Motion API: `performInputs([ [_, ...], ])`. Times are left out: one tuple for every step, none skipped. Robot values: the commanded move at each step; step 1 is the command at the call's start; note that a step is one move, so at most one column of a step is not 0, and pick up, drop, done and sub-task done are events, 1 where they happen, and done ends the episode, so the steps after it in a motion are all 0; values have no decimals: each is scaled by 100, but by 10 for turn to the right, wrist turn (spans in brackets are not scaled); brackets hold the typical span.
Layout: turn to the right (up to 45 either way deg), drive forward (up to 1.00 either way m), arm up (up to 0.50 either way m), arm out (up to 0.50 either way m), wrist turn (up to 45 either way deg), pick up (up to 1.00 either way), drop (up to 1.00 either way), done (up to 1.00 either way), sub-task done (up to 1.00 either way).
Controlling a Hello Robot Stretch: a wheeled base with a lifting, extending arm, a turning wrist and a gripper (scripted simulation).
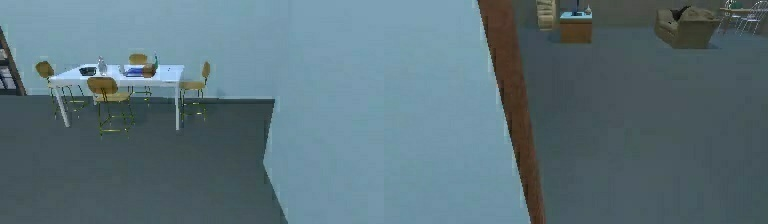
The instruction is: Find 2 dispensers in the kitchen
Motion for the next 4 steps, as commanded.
performInputs([
  [0,50,0,0,0,0,0,0,0],
  [90,0,0,0,0,0,0,0,0],
  [0,100,0,0,0,0,0,0,0],
  [30,0,0,0,0,0,0,0,0],
])
